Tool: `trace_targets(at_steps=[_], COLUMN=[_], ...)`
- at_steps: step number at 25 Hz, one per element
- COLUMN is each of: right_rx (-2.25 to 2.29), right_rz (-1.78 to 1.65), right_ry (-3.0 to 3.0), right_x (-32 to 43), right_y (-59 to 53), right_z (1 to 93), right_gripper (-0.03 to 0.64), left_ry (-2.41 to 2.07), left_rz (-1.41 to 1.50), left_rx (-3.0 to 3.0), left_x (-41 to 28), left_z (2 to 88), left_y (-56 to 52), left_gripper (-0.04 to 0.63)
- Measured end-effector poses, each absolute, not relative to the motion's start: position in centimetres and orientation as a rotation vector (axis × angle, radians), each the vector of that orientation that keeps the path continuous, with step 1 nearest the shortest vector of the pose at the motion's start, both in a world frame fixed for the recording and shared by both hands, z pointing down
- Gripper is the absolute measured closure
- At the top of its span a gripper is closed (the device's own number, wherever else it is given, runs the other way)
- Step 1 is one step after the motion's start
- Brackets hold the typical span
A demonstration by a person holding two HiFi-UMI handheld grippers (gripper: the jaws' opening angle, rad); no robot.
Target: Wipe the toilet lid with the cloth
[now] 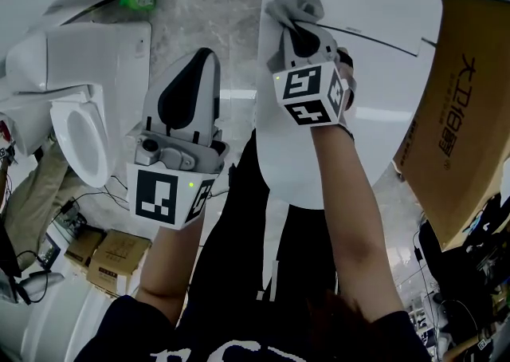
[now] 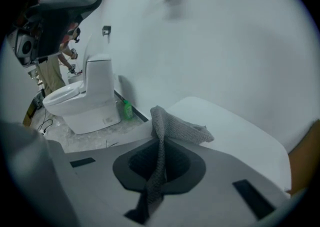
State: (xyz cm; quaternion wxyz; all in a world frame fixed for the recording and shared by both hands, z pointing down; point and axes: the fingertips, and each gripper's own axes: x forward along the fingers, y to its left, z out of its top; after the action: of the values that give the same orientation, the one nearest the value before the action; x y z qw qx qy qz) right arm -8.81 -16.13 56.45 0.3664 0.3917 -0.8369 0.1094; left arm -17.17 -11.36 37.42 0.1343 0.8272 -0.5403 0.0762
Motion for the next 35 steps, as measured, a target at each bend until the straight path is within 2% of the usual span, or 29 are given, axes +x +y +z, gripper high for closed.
trace_targets(at_steps=[6,15,22,35], right_rx=[0.784,0.57,0.605,0.96], right_rz=[0.196,0.077,0.086,0.222], right_ry=[-2.215,-2.263,-2.265,-2.092], right_x=[-14.5,-14.5,-9.3,5.3], right_y=[-13.3,-10.5,-10.9,-12.9], right_z=[56.4,56.5,56.7,56.8], right_gripper=[0.592,0.592,0.592,0.592], left_ry=[-1.576,-1.577,-1.576,-1.567], left_rz=[0.224,0.225,0.235,0.234], left_rx=[2.396,2.404,2.415,2.425], left_x=[-17.4,-17.1,-16.8,-15.9], left_z=[37.3,37.1,37.1,36.7], left_y=[-11.3,-11.6,-11.9,-11.7], left_gripper=[0.574,0.574,0.574,0.574])
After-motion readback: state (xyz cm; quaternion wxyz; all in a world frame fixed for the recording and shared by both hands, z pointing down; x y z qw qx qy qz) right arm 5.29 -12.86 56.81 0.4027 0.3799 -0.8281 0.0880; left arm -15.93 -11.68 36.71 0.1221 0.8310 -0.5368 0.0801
